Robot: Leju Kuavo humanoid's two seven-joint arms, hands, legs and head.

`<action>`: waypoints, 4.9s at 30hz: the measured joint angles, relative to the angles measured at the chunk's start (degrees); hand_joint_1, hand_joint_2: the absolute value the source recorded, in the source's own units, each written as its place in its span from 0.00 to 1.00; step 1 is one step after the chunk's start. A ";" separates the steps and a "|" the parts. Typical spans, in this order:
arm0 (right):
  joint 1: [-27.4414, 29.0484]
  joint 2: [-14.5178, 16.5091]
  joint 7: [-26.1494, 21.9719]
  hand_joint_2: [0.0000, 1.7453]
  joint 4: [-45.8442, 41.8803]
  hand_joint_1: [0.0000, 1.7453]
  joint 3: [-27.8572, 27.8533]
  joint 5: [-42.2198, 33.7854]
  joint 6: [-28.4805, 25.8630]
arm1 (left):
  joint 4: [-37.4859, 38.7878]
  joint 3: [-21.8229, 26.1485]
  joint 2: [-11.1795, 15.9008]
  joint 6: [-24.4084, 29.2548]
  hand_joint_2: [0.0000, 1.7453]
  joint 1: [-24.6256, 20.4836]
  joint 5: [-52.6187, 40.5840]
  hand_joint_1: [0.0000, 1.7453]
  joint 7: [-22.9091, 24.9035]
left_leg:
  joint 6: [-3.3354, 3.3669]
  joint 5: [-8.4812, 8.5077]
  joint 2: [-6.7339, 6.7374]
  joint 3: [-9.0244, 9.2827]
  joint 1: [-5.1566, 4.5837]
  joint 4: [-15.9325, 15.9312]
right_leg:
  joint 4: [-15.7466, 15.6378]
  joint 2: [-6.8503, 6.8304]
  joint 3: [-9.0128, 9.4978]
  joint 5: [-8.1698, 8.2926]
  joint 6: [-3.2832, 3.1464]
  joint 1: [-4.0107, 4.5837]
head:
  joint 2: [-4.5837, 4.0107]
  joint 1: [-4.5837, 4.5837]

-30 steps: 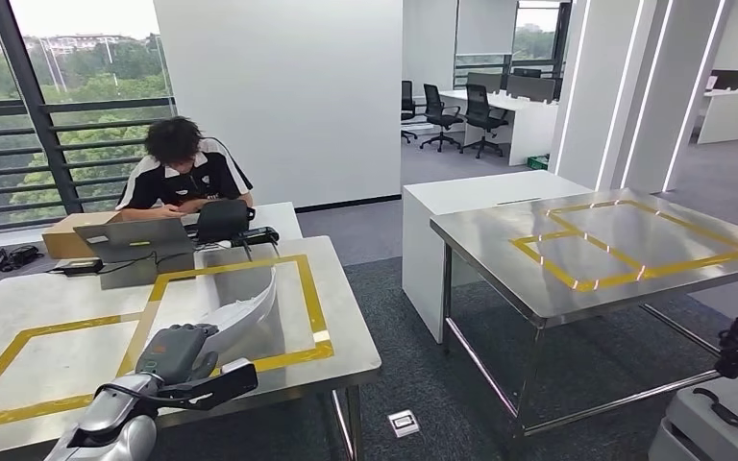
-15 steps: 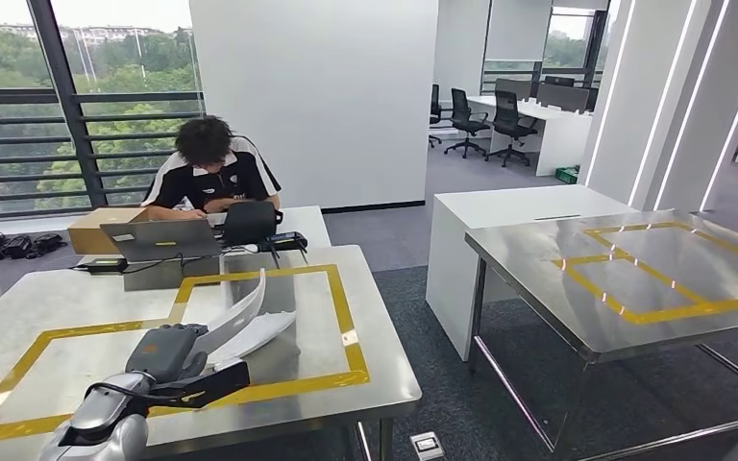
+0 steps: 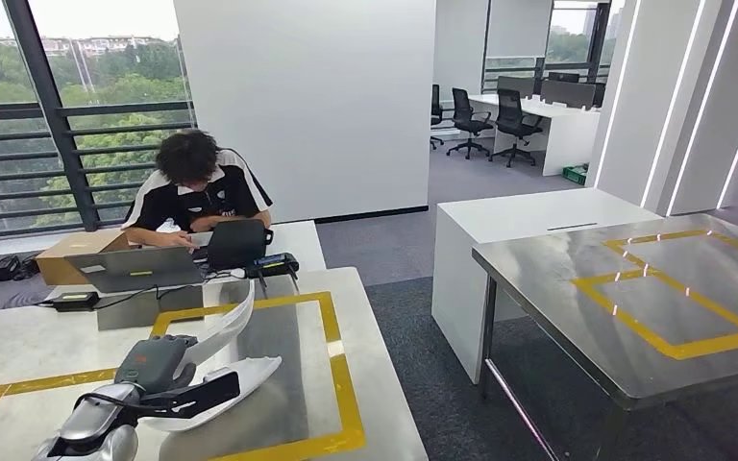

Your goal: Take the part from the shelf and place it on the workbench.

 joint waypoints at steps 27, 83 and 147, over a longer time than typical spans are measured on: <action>-0.43 -0.49 0.46 0.00 -0.24 0.00 0.02 -0.04 0.52 | 1.67 0.68 -0.31 1.82 1.00 0.87 3.37 1.00 -5.46 | 0.18 -7.70 -0.62 13.68 0.30 2.82 | -5.67 1.68 -11.18 15.77 -1.69 1.89 | 0.02 -0.03; -0.96 0.07 1.39 0.00 -0.31 0.00 -0.02 0.00 0.56 | 1.93 1.61 -2.30 2.42 1.00 4.65 3.36 0.00 -7.65 | -0.88 9.84 0.66 5.58 1.34 -7.51 | 0.91 -0.11 -5.05 3.17 1.87 -0.23 | 0.01 -0.03; -1.21 -0.34 1.61 0.00 -0.44 0.00 0.00 1.00 1.11 | 1.03 1.42 -1.67 4.17 1.00 7.62 3.08 0.00 -8.53 | 0.31 7.30 0.00 2.29 0.43 -3.90 | -1.19 -0.69 -4.03 4.61 -0.85 1.70 | 0.13 4.01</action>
